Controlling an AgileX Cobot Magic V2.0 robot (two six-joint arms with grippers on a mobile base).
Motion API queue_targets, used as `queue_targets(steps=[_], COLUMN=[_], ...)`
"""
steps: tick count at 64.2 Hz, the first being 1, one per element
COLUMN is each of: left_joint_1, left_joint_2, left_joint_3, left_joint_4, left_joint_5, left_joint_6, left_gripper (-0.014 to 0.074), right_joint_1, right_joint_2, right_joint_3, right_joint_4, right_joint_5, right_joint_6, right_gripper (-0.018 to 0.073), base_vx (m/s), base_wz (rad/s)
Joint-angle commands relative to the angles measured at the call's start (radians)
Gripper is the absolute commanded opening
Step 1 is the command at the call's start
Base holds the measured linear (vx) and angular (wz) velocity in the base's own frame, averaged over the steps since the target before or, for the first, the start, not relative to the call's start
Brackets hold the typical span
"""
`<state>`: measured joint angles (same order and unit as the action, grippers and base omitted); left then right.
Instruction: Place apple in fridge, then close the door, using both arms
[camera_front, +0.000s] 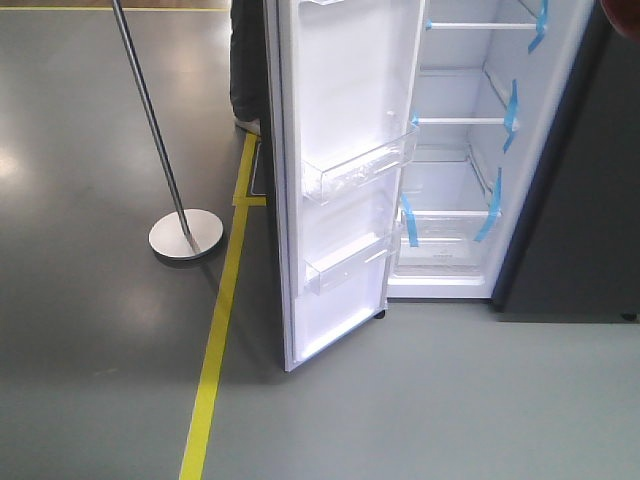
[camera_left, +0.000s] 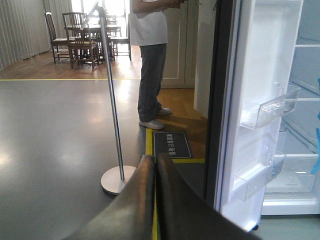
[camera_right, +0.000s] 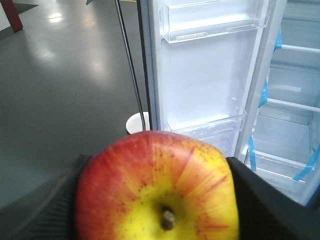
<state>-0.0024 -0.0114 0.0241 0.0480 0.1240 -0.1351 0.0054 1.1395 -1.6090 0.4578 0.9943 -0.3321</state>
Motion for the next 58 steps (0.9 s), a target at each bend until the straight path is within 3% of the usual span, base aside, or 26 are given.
queue_targets(steps=[1, 58], left_joint_1=[-0.007, -0.007], left_joint_2=[-0.014, -0.014], left_joint_3=[-0.017, -0.017], left_joint_4=[0.000, 0.000], left_joint_5=[-0.075, -0.075], left_joint_6=[-0.010, -0.010], left_gripper=[-0.0006, -0.0006], right_joint_1=[-0.005, -0.005], right_joint_2=[-0.014, -0.014], right_joint_3=[-0.030, -0.030], right_joint_4=[0.023, 0.023], right_joint_5=[-0.078, -0.078], right_joint_6=[-0.007, -0.007], right_gripper=[0.0196, 0.0196], base_vx=[0.14, 0.14], base_wz=[0.07, 0.01])
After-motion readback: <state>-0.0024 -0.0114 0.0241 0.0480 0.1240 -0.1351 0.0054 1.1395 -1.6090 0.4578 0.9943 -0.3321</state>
